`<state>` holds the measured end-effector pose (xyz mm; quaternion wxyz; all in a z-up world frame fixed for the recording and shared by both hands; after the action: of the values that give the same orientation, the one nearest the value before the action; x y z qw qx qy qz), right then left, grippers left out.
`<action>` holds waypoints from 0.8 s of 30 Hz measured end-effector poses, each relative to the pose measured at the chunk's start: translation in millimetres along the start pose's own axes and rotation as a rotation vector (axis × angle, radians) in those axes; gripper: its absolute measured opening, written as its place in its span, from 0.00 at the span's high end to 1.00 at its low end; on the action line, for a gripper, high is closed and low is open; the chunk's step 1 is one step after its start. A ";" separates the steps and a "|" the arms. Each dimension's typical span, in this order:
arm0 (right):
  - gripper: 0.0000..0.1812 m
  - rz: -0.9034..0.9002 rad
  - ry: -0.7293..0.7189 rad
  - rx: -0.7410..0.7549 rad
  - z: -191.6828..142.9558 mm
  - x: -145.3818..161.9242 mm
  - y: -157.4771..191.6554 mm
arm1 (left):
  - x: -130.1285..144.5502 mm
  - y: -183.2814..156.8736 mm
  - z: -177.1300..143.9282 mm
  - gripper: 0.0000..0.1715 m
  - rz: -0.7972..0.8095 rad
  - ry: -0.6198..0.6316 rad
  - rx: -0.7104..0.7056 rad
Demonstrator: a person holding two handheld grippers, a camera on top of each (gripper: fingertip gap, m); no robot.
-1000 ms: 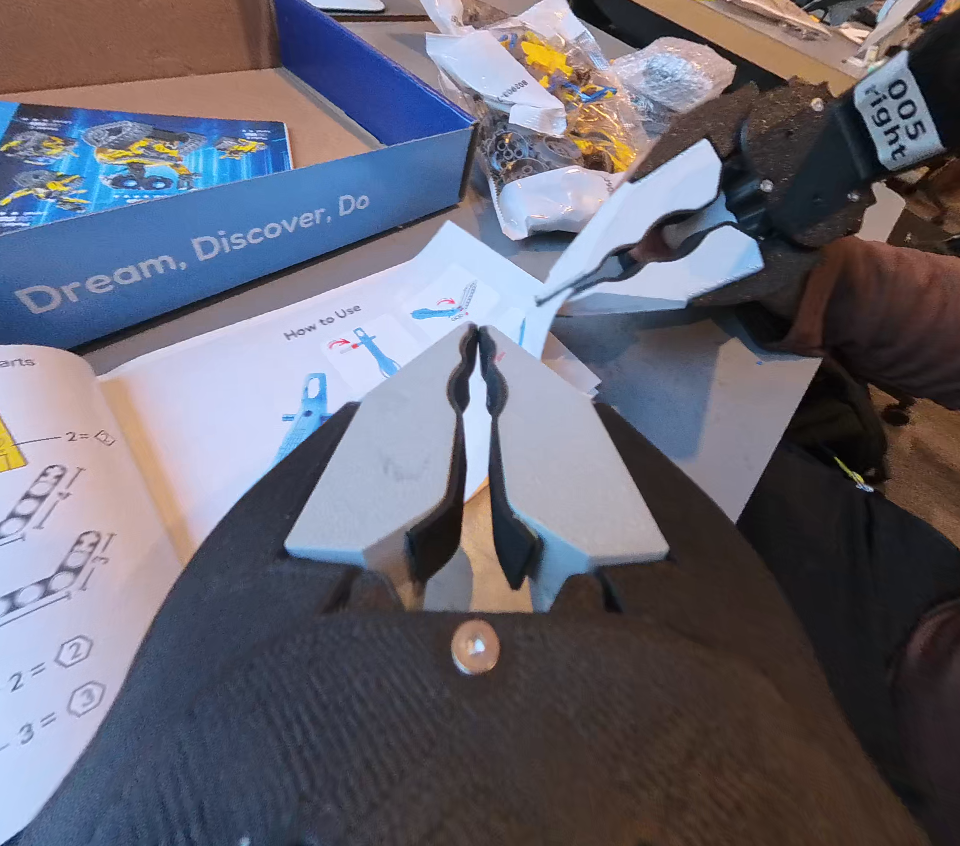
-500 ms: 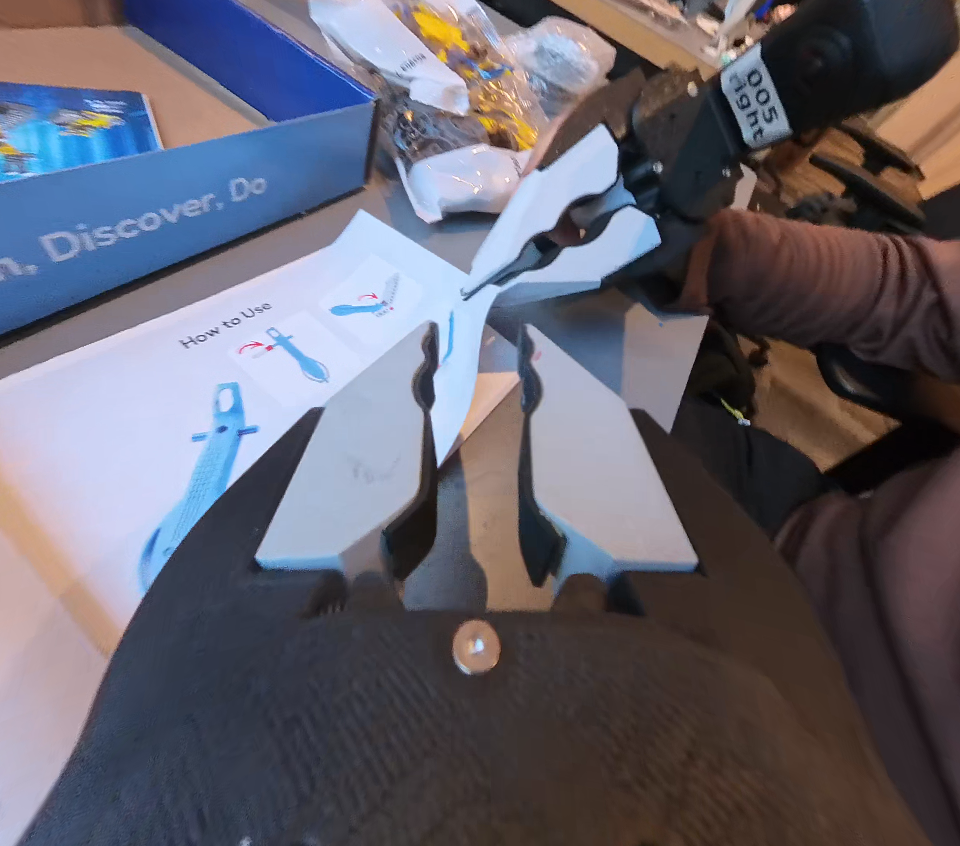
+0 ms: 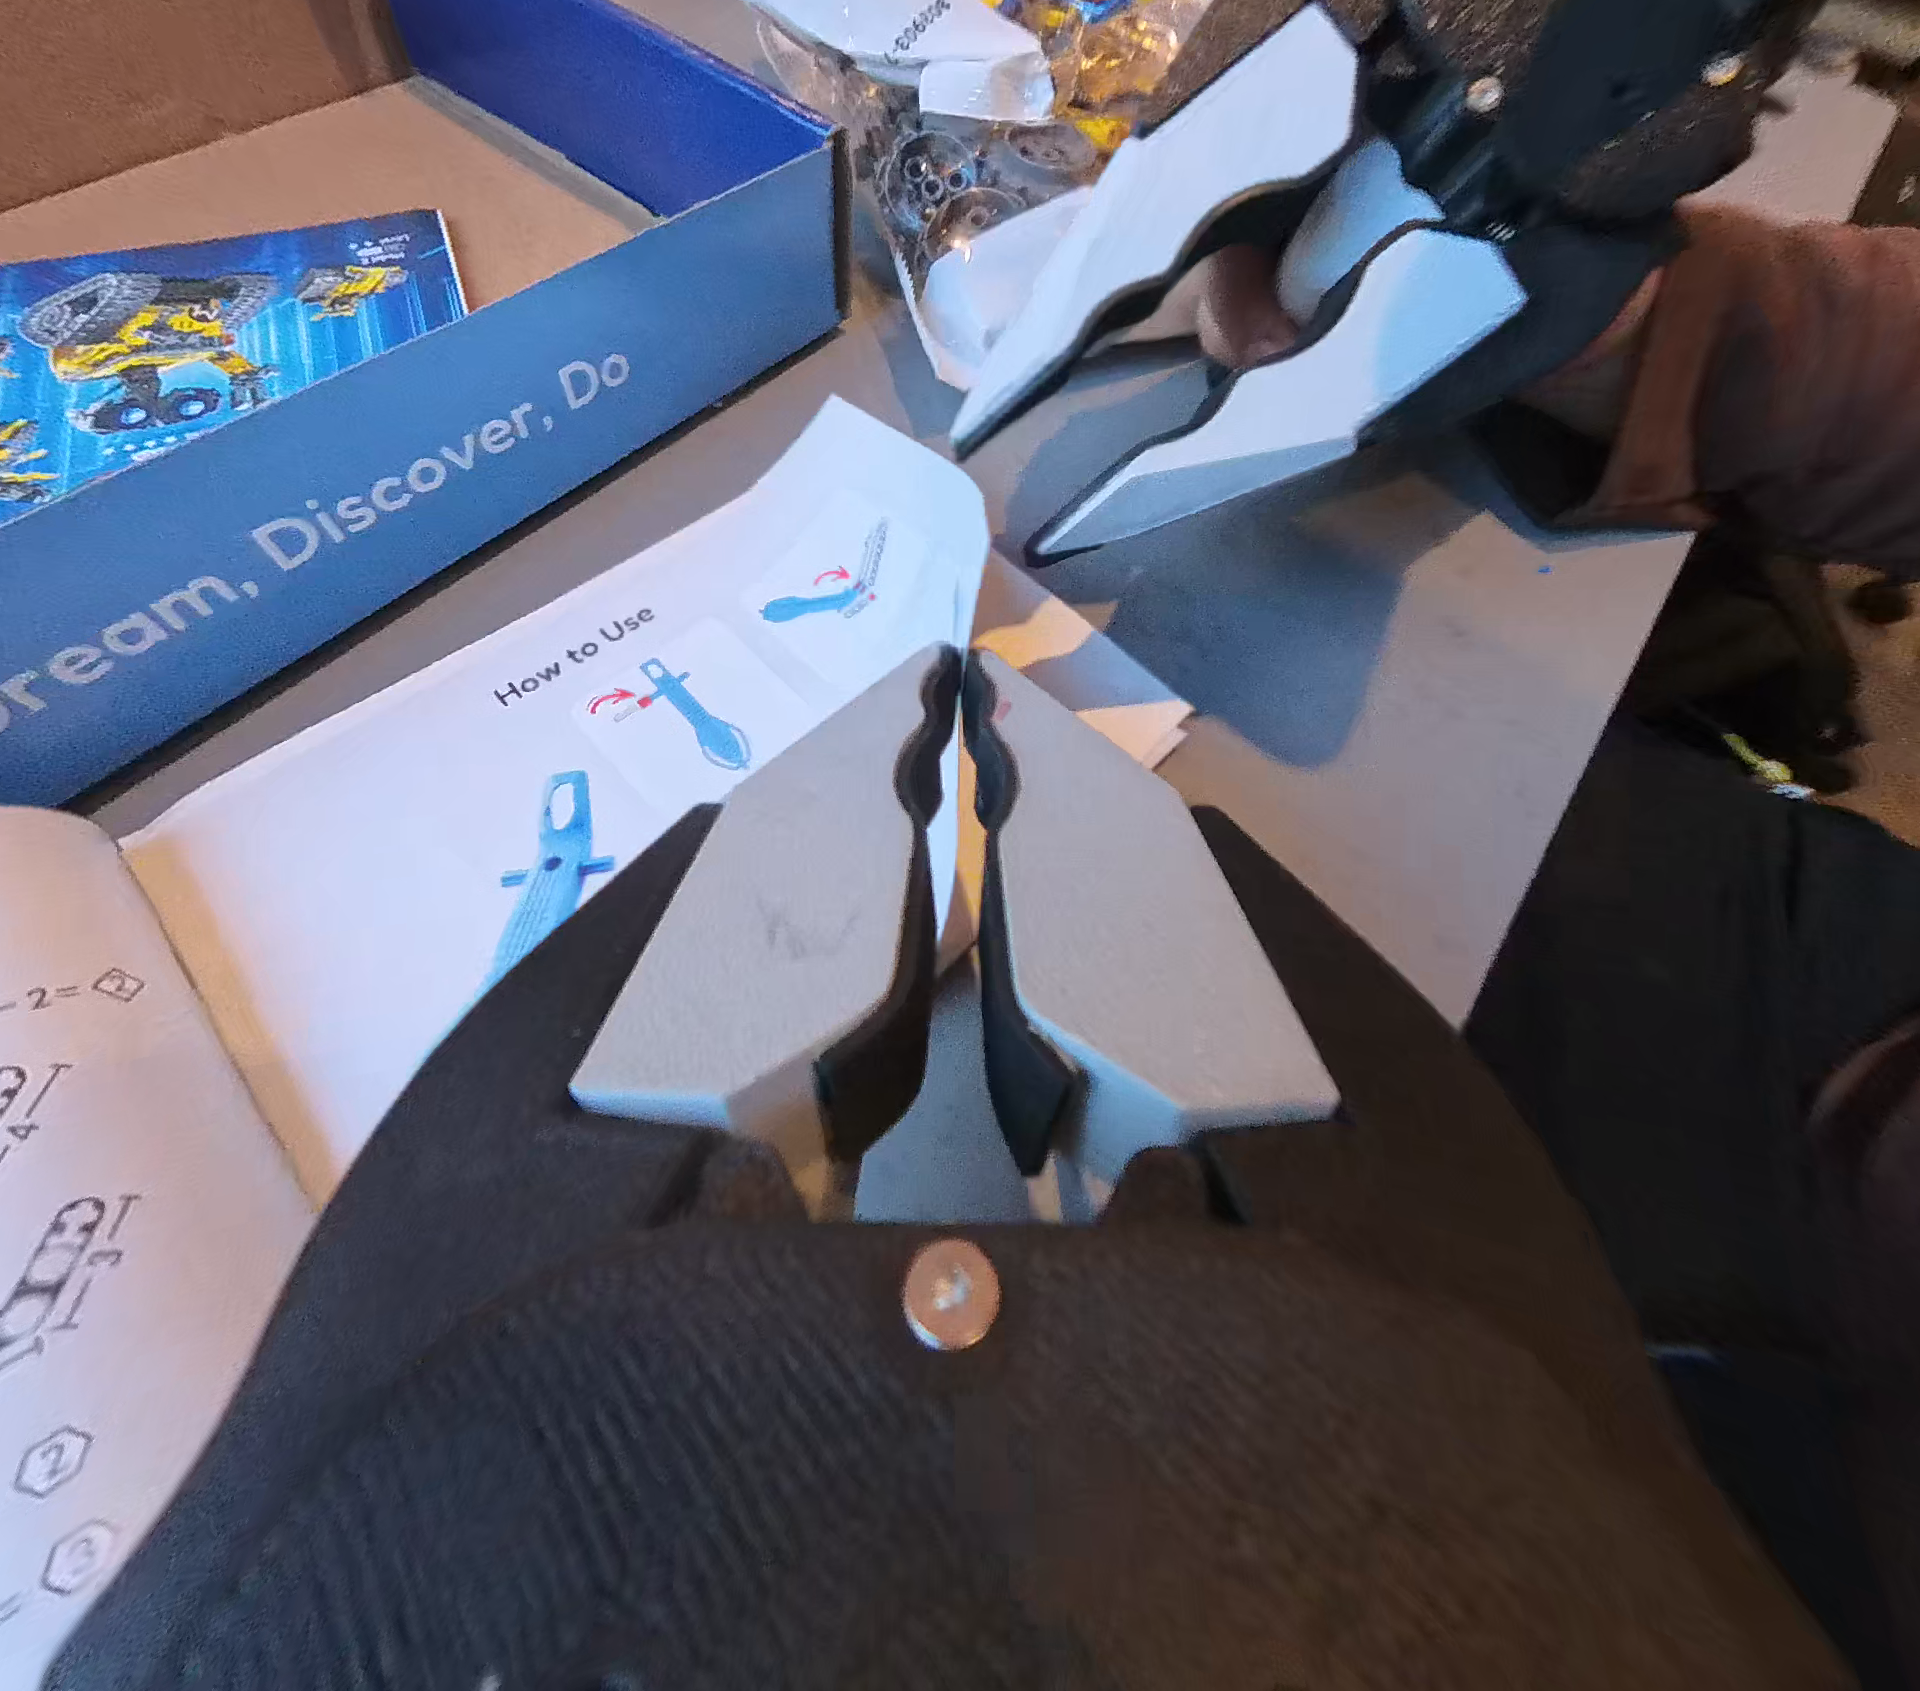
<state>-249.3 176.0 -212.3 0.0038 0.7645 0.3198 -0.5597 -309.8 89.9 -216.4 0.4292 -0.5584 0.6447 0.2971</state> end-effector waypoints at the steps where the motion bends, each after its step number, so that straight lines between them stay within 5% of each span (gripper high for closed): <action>1: 0.86 0.009 0.005 0.009 0.6 0.7 -1.6 | -0.7 0.1 -2.7 1.00 -0.023 -0.014 0.021; 24: 0.84 -0.115 -0.023 0.012 8.2 -11.5 15.8 | 2.6 4.1 -6.0 1.00 -0.100 -0.022 0.056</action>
<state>-250.4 154.9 -211.0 -0.0293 0.7383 0.3597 -0.5698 -315.1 84.3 -216.4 0.4662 -0.5745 0.6191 0.2634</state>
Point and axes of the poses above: each gripper's, where its closed fingertips meet, z out along the fingers, x out of its underside, y = z × x across the jaws, the point moved 5 cm from there along -z, back along the fingers
